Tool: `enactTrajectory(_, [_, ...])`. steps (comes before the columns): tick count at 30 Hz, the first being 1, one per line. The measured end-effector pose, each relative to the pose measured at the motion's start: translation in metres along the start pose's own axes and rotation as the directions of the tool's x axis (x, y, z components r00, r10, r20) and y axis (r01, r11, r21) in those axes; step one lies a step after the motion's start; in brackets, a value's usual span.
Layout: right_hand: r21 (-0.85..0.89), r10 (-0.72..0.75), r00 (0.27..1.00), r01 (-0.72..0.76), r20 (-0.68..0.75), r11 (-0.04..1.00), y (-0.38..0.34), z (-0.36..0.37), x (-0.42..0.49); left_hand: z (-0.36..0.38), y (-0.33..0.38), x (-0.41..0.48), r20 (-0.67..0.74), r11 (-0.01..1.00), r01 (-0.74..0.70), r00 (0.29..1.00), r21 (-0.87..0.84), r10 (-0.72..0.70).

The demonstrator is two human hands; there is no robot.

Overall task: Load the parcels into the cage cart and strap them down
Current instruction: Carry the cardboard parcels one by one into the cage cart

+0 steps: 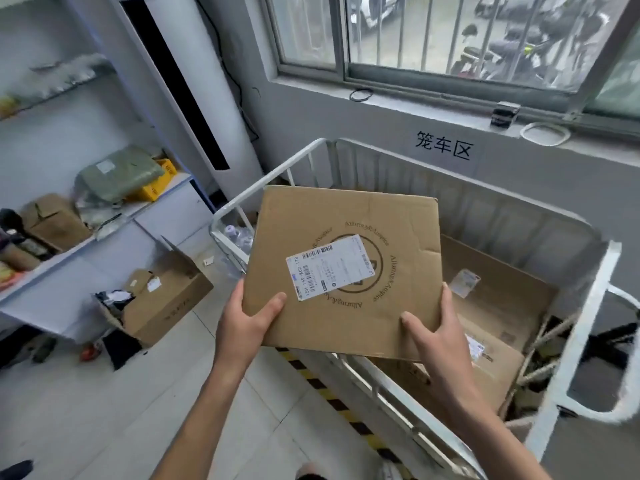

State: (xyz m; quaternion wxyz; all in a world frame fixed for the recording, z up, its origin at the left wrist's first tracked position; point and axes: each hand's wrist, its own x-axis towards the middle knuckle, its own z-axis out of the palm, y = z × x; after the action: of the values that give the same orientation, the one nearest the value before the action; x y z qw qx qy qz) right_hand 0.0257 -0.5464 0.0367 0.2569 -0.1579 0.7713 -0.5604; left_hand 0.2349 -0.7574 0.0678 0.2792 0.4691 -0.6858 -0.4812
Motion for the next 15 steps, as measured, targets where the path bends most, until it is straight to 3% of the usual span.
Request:
enactTrajectory(6, [0.064, 0.037, 0.994, -0.03, -0.1, 0.997, -0.021, 0.124, 0.122, -0.011, -0.024, 0.206, 0.093, 0.997, -0.077, 0.993, 0.006, 0.076])
enactTrajectory(12, [0.131, 0.294, 0.924, -0.269, -0.246, 0.954, 0.001, 0.255, 0.224, 0.018, -0.084, 0.425, 0.409, 0.985, -0.105, 0.912, 0.135, 0.041])
enactTrajectory(15, [0.144, 0.416, 0.869, -0.39, -0.27, 0.909, 0.016, 0.318, 0.255, 0.018, -0.121, 0.501, 0.494, 0.978, -0.088, 0.869, 0.19, -0.018])
